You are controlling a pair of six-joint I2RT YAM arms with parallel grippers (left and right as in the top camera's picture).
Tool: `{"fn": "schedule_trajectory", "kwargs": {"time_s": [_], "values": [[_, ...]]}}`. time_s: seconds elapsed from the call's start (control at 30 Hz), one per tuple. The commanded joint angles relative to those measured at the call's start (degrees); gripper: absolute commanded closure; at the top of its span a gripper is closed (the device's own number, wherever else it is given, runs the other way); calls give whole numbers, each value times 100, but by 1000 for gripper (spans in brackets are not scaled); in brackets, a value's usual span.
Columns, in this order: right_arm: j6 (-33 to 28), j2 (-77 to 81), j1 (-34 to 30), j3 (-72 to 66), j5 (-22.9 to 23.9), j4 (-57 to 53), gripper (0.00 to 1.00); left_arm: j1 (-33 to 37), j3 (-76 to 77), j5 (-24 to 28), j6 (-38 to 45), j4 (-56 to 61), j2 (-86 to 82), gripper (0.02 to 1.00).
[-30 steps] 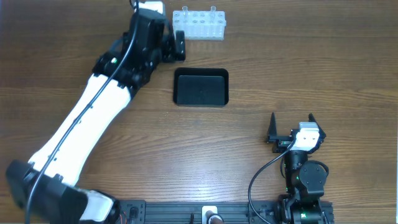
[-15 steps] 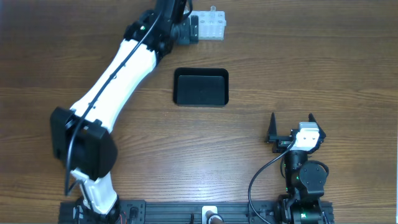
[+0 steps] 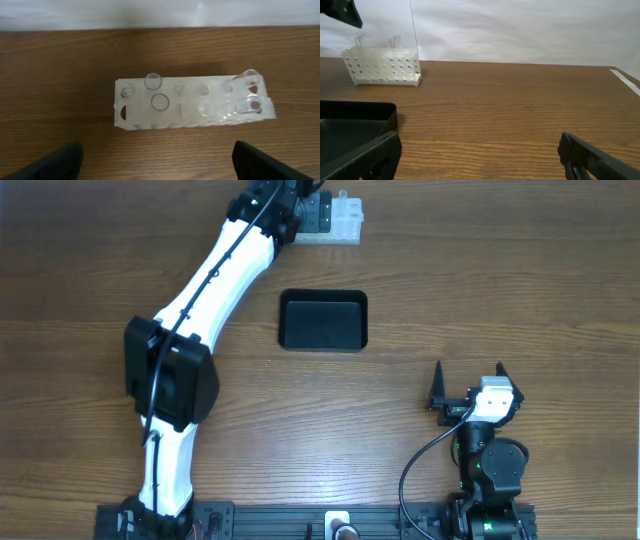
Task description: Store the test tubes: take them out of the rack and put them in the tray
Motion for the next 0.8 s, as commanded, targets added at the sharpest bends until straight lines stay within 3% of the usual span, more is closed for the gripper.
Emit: {"fn": "schedule_trajectory", "kwargs": {"time_s": [0.03, 0.8], "values": [[17, -52, 35, -31, -33, -26, 9, 181, 538, 245, 37, -9, 431, 71], [17, -52, 35, -31, -31, -26, 7, 229, 1054, 446, 42, 227, 1167, 99]]}}
